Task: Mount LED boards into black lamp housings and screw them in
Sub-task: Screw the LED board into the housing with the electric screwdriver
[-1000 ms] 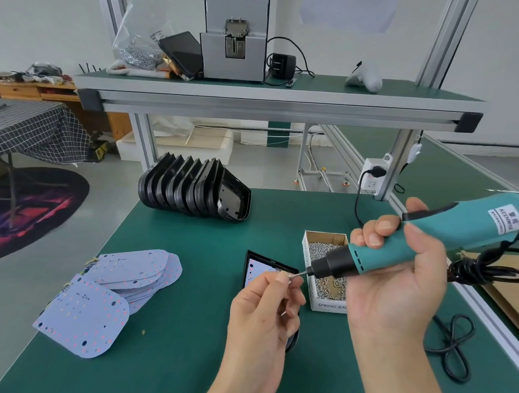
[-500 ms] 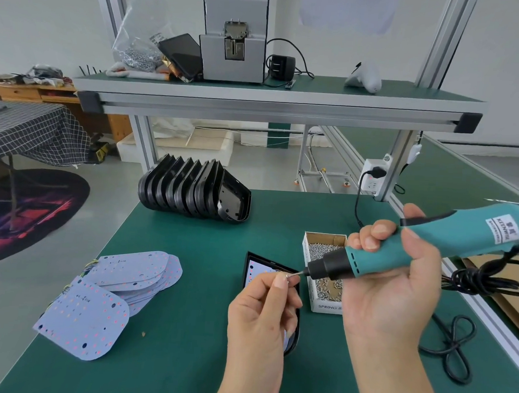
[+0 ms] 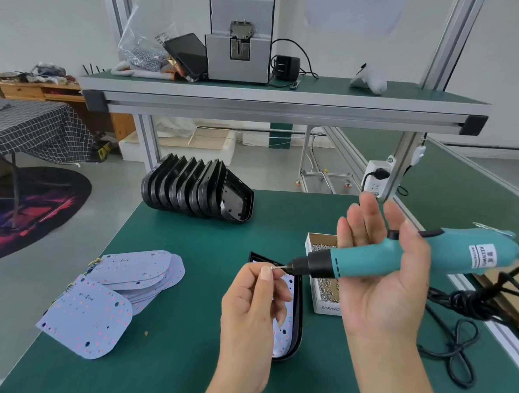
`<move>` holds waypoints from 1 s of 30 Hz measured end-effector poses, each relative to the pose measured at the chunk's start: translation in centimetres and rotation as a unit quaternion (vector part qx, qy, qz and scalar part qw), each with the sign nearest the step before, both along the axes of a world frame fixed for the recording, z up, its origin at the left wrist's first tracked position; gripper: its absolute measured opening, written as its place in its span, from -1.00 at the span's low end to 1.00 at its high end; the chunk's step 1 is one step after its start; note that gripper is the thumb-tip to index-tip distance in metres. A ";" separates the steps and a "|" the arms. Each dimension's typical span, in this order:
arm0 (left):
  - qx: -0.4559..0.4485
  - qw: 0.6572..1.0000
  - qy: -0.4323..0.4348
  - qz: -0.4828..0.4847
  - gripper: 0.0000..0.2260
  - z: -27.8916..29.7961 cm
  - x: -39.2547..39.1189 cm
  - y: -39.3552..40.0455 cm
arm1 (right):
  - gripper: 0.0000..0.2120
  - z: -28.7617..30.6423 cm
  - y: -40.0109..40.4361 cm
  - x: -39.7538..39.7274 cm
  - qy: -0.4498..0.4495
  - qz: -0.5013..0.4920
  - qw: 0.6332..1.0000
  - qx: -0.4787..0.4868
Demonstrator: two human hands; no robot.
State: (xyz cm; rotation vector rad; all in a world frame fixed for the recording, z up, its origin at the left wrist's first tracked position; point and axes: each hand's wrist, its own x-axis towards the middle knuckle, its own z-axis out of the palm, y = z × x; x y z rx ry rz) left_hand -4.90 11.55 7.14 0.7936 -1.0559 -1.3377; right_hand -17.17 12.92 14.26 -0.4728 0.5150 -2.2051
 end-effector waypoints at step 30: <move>0.177 0.978 -0.099 0.038 -0.75 -3.6 7.2 -6.4 | -0.85 -4.7 -0.8 -1.2 -0.009 -0.092 0.990 0.109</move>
